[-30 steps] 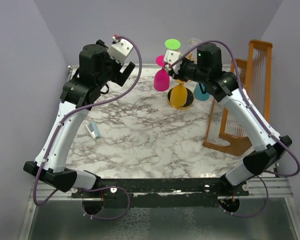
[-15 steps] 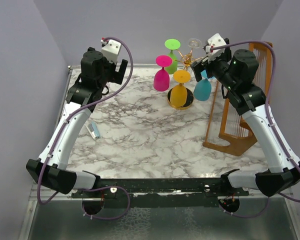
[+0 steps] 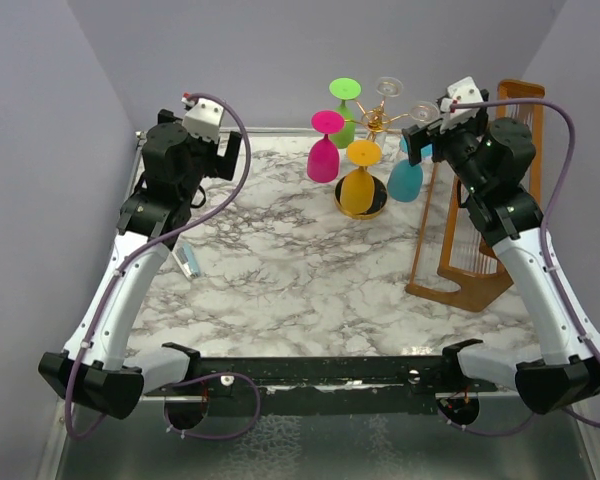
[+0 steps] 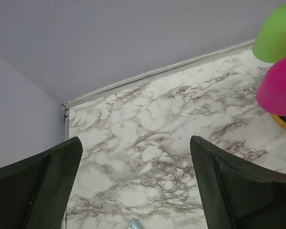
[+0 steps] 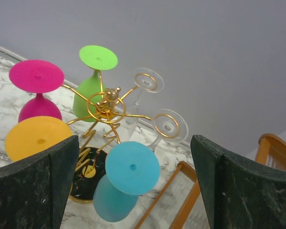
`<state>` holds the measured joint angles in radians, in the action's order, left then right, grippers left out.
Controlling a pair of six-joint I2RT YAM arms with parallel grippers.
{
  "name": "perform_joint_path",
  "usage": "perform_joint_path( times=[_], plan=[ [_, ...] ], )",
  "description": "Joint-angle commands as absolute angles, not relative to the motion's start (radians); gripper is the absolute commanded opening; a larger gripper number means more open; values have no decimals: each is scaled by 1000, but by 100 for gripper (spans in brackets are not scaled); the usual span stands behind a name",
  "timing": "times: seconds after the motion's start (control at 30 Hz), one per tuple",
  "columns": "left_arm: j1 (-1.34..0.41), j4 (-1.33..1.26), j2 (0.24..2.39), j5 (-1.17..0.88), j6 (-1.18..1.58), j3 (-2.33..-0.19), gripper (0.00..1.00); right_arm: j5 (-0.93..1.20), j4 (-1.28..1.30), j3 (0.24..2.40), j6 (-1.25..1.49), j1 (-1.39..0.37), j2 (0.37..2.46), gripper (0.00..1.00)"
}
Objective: Place the wine glass upside down on the wine glass rack
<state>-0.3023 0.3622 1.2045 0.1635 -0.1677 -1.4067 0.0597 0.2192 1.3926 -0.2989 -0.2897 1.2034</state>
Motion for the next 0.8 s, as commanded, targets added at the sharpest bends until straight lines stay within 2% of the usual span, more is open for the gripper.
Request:
perform_joint_path(
  times=[0.0, 0.2, 0.77],
  plan=[
    [-297, 301, 1127, 129, -172, -1344, 99, 61, 207, 1361, -292, -253, 1125, 100],
    [-295, 283, 1049, 131, -137, -1242, 99, 127, 257, 1270, -316, -229, 1011, 100],
    [-231, 377, 1003, 116, -114, -1299, 99, 242, 355, 1223, -320, -163, 919, 100]
  ],
)
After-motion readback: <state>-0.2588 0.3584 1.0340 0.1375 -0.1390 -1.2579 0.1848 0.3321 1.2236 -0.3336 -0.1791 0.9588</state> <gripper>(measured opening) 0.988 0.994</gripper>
